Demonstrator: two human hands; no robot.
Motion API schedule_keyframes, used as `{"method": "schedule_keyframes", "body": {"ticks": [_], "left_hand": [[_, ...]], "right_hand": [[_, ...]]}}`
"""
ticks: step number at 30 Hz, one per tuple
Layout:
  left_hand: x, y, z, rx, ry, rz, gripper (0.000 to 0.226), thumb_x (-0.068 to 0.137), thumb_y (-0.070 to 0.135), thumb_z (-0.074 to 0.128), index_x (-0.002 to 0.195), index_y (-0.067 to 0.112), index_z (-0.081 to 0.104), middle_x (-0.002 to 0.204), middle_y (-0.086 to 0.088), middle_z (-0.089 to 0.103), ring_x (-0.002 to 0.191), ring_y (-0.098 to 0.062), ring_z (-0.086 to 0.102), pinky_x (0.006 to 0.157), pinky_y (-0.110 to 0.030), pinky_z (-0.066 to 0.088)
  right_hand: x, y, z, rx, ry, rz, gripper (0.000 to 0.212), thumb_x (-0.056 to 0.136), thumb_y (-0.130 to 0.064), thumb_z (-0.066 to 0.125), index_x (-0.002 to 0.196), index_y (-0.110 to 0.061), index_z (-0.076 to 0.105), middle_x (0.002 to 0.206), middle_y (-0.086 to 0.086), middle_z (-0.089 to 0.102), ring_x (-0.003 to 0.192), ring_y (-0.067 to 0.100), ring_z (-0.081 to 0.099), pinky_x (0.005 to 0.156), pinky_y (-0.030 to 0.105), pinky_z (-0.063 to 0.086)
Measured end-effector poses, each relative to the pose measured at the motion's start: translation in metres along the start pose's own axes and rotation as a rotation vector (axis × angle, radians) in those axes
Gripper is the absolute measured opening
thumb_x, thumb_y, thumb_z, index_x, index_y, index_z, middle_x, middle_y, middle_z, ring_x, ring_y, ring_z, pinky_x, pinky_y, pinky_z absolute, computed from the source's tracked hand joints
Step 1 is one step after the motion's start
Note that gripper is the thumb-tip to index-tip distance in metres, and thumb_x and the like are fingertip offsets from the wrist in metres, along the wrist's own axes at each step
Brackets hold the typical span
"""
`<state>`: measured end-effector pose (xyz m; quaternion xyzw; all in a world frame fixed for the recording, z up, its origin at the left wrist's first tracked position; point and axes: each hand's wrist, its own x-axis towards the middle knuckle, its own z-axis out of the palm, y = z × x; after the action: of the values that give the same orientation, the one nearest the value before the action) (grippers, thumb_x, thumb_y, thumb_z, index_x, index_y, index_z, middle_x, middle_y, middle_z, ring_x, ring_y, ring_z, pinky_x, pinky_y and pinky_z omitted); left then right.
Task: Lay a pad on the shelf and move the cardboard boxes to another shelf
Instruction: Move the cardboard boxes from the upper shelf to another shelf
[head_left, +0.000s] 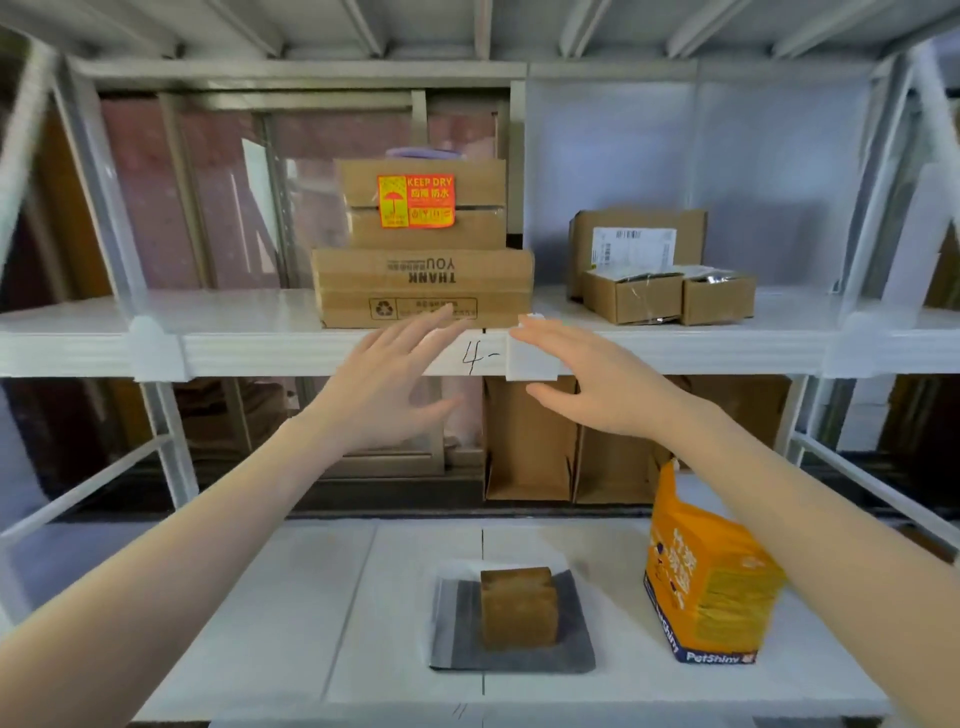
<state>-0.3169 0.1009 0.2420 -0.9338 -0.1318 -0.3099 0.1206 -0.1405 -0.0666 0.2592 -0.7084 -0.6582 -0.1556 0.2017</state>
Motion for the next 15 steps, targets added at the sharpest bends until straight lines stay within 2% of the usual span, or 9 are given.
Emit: {"method": "schedule_keyframes", "body": {"ticks": [4,10,15], "left_hand": [[0.022,-0.012,-0.003,0.039,0.052,-0.032,0.076,0.083,0.062,0.038,0.148,0.034,0.011,0.159,0.005,0.01,0.146,-0.019,0.012,0.116,-0.043,0.01],[0.063,-0.024,0.008,0.085,0.103,-0.072,0.079,0.083,0.065,0.034,0.149,0.033,0.004,0.16,0.002,0.005,0.147,-0.02,0.005,0.117,-0.045,0.002],[0.101,-0.033,0.023,0.079,0.102,-0.095,0.081,0.086,0.062,0.044,0.149,0.031,0.003,0.16,0.003,0.006,0.147,-0.017,0.001,0.115,-0.037,-0.005]], "right_hand": [[0.019,0.009,-0.002,0.005,0.089,0.04,0.069,0.09,-0.04,0.052,0.146,-0.037,0.012,0.158,-0.013,0.001,0.145,0.016,0.011,0.112,0.038,0.024],[0.058,0.034,0.003,0.052,0.17,0.147,0.079,0.09,-0.045,0.05,0.147,-0.034,-0.003,0.159,-0.009,-0.008,0.146,0.019,0.006,0.113,0.04,0.024],[0.095,0.053,0.008,0.094,0.151,0.182,0.081,0.086,-0.051,0.053,0.147,-0.036,0.001,0.159,-0.008,-0.008,0.145,0.024,0.011,0.112,0.042,0.027]]}}
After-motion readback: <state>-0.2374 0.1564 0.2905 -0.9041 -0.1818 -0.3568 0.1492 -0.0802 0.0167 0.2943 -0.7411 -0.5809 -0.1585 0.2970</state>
